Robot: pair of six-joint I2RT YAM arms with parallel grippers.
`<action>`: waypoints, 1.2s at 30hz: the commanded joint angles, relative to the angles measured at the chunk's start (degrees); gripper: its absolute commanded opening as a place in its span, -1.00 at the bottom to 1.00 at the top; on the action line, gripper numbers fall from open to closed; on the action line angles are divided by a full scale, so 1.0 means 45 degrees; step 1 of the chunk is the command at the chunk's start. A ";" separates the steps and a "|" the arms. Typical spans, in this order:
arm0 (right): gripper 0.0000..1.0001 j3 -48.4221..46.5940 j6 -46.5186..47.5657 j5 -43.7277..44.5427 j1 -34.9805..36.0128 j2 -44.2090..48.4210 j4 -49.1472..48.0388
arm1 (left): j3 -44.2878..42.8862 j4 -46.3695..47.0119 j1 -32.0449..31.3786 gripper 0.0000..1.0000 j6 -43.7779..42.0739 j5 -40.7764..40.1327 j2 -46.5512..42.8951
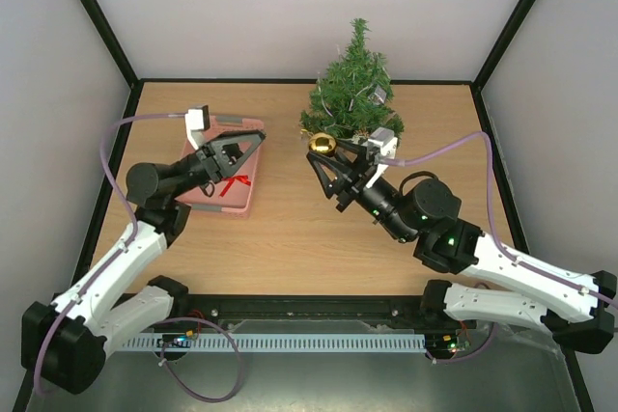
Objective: Decorate the small christmas tree
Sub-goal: Hang the decoration item on the Christmas tree.
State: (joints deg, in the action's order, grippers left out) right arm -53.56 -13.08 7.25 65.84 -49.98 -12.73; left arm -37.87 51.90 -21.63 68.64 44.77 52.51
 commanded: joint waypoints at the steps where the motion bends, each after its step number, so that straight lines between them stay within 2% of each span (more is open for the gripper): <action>1: -0.31 0.0581 -0.1144 -0.1107 -0.0040 0.0324 -0.1078 | -0.0519 0.1980 -0.0429 -0.01 0.0705 0.0185 0.0782; 7: -0.31 0.1171 -0.1508 -0.1484 -0.0042 0.0461 -0.1741 | -0.1146 0.1024 -0.1199 -0.03 -0.0344 0.0126 0.1226; 10: -0.31 0.1412 -0.1274 -0.1140 -0.0032 0.0552 -0.1664 | -0.1532 -0.0309 -0.1592 -0.09 -0.1363 -0.0166 0.1389; 12: -0.31 0.1427 -0.0875 -0.0071 -0.0041 0.0721 -0.0984 | -0.1860 -0.1740 -0.1638 -0.20 -0.2134 -0.0576 0.1452; 13: -0.31 0.1377 -0.0603 0.0501 -0.0042 0.0806 -0.0540 | -0.2042 -0.2611 -0.1644 -0.15 -0.2710 -0.0922 0.1399; 15: -0.31 0.1209 -0.0105 0.1370 -0.0064 0.1030 0.0157 | -0.2300 -0.3855 -0.1817 0.16 -0.3746 -0.1719 0.1196; 18: -0.31 0.0971 0.0414 0.2120 -0.0204 0.1192 0.0933 | -0.2978 -0.5125 -0.1951 0.14 -0.4813 -0.1961 0.1501; 24: -0.29 0.0252 0.1719 0.3703 -0.1046 0.0620 0.2343 | -0.4297 -0.6791 -0.2035 0.14 -0.5675 -0.2477 0.2541; 26: -0.28 -0.0049 0.2117 0.3461 -0.1859 0.0473 0.2557 | -0.4438 -0.7105 -0.2042 0.20 -0.5981 -0.2814 0.2695; 28: -0.28 -0.0265 0.2186 0.2594 -0.3328 0.0305 0.2575 | -0.4713 -0.7398 -0.2048 0.21 -0.6087 -0.3013 0.3068; 32: -0.28 -0.0878 0.1710 -0.0298 -0.5831 -0.0175 0.2891 | -0.5269 -0.7200 -0.2061 0.20 -0.5789 -0.2618 0.3865; 36: -0.28 -0.0928 0.0885 -0.2620 -0.7069 -0.0115 0.3041 | -0.5547 -0.6407 -0.2112 0.20 -0.5274 -0.2289 0.4422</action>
State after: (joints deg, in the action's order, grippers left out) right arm -55.94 -6.26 7.99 37.74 -51.03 -1.15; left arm -60.18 19.94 -30.59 43.77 32.99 70.67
